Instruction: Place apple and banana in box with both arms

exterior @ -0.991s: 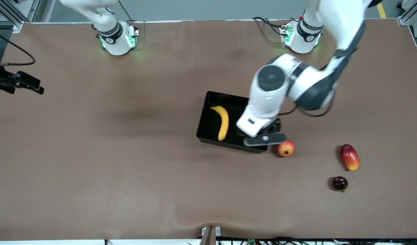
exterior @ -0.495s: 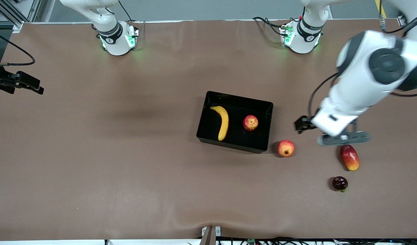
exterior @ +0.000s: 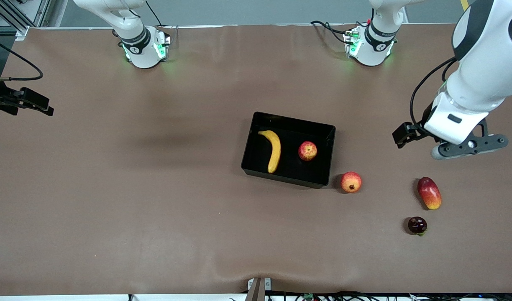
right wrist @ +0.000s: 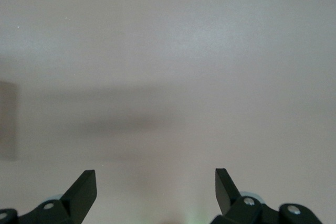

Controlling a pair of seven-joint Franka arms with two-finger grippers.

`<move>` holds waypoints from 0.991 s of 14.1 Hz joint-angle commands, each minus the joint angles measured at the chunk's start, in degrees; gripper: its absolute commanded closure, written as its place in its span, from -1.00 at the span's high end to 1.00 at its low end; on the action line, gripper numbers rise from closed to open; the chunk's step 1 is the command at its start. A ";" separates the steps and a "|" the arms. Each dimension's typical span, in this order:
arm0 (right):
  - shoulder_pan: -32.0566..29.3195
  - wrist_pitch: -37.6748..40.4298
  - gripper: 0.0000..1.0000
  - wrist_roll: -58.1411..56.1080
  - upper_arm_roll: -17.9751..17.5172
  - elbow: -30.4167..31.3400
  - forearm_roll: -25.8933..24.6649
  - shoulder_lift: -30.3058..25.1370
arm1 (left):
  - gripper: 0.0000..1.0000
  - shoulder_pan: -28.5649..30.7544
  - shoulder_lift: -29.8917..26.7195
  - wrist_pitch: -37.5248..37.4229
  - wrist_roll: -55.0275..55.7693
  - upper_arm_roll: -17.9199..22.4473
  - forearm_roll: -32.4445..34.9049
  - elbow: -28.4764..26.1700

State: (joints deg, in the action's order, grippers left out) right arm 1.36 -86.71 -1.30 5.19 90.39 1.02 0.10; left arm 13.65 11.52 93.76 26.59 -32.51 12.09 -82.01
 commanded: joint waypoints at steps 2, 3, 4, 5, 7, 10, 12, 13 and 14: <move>-0.22 0.92 1.00 0.77 -0.09 -1.27 0.29 0.43 | 1.00 0.50 -2.91 -2.71 -4.68 0.43 -1.37 -0.08; -0.22 0.84 1.00 0.77 -0.09 -1.27 0.29 0.43 | 1.00 1.28 -3.43 -3.06 -5.57 0.34 -1.46 -0.08; -0.30 0.92 1.00 0.77 -0.09 -1.27 0.29 0.43 | 1.00 2.16 -4.22 -3.15 -5.67 0.26 -1.72 -0.34; -0.31 0.92 1.00 0.77 -0.09 -1.27 0.29 0.43 | 1.00 1.91 -5.71 -3.41 -7.23 0.78 -2.94 -0.78; -0.30 0.92 1.00 0.77 -0.09 -1.27 0.29 0.43 | 1.00 0.33 -8.17 -4.29 -11.10 4.89 -5.22 -2.09; -0.22 0.84 1.00 0.77 -0.09 -1.27 0.29 0.43 | 1.00 -5.03 -12.30 -4.64 -16.11 13.94 -9.27 -4.73; -0.22 0.84 1.00 0.77 -0.09 -1.27 0.21 0.43 | 1.00 -6.35 -14.59 -4.64 -16.92 15.98 -10.59 -7.36; -0.22 0.84 1.00 0.77 0.00 -1.27 0.29 0.43 | 1.00 -7.49 -15.82 -4.56 -17.27 17.38 -11.12 -8.25; -0.22 0.92 1.00 0.77 -0.09 -1.27 0.29 0.43 | 1.00 -8.72 -16.79 -4.56 -17.44 18.44 -11.56 -8.95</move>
State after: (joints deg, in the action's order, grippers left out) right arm 1.36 -86.71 -1.29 5.20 90.38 1.02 0.10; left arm 7.16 -1.43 88.83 10.28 -16.37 2.11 -87.19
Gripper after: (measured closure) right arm 0.000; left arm 0.000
